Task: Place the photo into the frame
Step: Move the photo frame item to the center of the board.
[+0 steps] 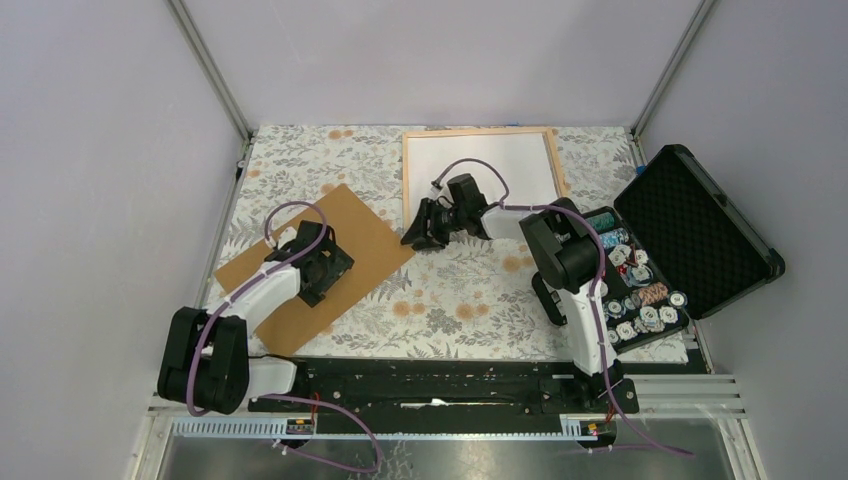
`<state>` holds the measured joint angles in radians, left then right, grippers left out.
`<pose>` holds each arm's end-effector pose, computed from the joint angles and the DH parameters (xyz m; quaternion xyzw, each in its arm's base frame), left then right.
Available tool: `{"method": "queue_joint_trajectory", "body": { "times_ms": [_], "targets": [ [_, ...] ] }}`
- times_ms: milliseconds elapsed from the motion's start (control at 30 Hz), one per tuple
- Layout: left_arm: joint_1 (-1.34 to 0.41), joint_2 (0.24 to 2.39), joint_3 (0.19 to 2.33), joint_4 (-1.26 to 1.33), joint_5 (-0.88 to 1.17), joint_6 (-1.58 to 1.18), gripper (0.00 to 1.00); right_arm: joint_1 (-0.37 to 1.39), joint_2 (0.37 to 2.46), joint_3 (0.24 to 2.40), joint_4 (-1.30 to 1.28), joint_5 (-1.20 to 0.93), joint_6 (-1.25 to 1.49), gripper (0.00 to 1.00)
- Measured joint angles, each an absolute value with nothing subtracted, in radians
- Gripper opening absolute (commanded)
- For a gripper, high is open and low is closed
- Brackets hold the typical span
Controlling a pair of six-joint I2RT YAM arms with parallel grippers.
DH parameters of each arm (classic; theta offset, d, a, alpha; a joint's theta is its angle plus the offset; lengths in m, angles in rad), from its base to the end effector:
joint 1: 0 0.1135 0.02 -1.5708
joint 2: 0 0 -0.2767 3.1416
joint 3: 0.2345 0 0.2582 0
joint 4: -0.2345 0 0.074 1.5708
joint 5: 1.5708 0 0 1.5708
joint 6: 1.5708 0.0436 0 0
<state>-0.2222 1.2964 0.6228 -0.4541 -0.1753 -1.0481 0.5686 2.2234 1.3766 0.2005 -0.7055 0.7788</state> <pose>0.2249 -0.0430 0.1644 -0.4076 0.8824 -0.0611 0.2269 0.3934 0.2849 0.1204 -0.0651 0.8515 0.5028 0.1342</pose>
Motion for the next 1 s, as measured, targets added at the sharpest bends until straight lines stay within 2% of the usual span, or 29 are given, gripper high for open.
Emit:
{"method": "queue_joint_trajectory", "body": {
  "times_ms": [167, 367, 767, 833, 1000],
  "targets": [
    [-0.221, 1.280, 0.605, -0.427, -0.165, -1.044, 0.98, 0.547, 2.220, 1.318, 0.339, -0.772, 0.907, 0.52],
    [-0.221, 1.254, 0.563, -0.273, -0.092, -1.051, 0.98, 0.528, 2.197, 1.242, 0.502, -0.831, 1.058, 0.51],
    [-0.263, 1.359, 0.617, -0.127, 0.063, -1.047, 0.99, 0.421, 2.122, 1.092, 0.593, -0.885, 1.124, 0.52],
    [-0.282, 1.401, 0.644, -0.107, 0.078, -1.047, 0.99, 0.397, 2.122, 1.085, 0.599, -0.884, 1.124, 0.54],
    [-0.304, 1.448, 0.680, -0.083, 0.105, -1.048, 0.99, 0.353, 2.122, 1.066, 0.603, -0.888, 1.114, 0.66]
  ]
}}
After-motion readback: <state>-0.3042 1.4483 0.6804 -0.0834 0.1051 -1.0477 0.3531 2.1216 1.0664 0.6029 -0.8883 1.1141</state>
